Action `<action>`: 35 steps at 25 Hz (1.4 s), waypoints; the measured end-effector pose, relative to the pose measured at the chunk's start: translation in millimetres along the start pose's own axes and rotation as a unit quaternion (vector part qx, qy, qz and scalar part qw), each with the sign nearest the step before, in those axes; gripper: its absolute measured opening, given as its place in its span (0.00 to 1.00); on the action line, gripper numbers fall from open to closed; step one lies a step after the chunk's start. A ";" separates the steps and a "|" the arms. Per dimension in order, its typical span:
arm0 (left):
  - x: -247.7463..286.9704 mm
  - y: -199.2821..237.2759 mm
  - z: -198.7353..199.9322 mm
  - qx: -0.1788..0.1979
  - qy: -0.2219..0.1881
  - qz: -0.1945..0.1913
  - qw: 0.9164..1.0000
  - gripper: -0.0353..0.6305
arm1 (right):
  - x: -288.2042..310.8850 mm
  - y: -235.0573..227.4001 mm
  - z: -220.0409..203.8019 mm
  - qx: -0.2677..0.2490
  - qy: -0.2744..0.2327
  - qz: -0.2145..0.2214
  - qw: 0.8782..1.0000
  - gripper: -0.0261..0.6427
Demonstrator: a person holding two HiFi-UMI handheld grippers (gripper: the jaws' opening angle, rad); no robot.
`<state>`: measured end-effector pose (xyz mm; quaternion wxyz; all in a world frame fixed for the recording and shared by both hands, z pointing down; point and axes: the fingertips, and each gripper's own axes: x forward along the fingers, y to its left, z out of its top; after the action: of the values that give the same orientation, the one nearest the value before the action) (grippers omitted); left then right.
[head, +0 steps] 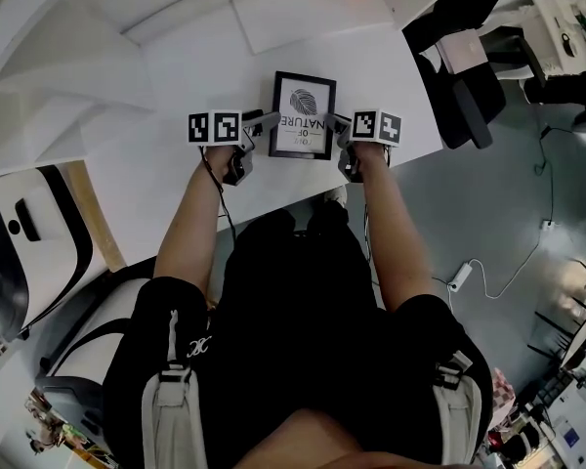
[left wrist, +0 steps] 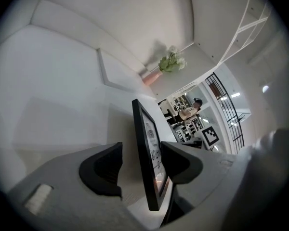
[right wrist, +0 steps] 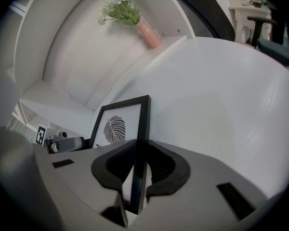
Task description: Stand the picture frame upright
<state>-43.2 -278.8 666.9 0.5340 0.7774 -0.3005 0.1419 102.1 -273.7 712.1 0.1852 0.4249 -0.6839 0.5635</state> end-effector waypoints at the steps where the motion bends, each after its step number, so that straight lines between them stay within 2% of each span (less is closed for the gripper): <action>1: 3.9 -0.3 1.4 0.000 0.002 -0.001 1.000 0.44 | 0.3 -0.2 -0.1 -0.001 0.000 -0.001 1.000 0.15; 6: 18.1 -2.5 7.2 -0.011 0.002 0.003 1.000 0.41 | -1.0 -0.4 -0.4 -0.006 0.002 -0.003 1.000 0.15; 8: 21.1 0.7 6.9 -0.007 0.005 0.020 1.000 0.31 | -0.8 -0.2 -0.1 -0.012 0.004 -0.006 1.000 0.15; 9: 22.1 2.9 6.4 -0.006 0.007 0.028 1.000 0.20 | -0.6 -0.1 0.3 -0.017 0.006 -0.008 1.000 0.15; 13: 22.8 3.8 4.7 -0.016 -0.001 0.036 0.999 0.19 | -1.4 -1.2 0.8 -0.029 0.007 -0.013 0.999 0.15; 21: 18.2 -11.7 8.4 -0.015 -0.026 0.032 0.999 0.19 | -5.2 -1.9 -0.9 -0.009 0.006 0.003 1.000 0.15; 25: 11.8 -30.2 19.0 0.000 -0.047 0.027 0.999 0.19 | -21.4 6.2 8.1 -0.026 -0.017 0.005 1.000 0.15; 29: 0.0 -57.0 34.4 0.029 -0.077 0.020 0.996 0.19 | -48.2 22.6 32.1 -0.071 -0.051 0.005 0.996 0.15; 35: -25.9 -107.7 65.1 0.100 -0.134 0.025 0.986 0.19 | -96.8 57.2 73.6 -0.147 -0.118 0.012 0.982 0.15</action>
<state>-3.2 -303.5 547.3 0.4050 0.8312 -0.3727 0.0789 128.7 -305.8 584.4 0.1565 0.4485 -0.7814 0.4047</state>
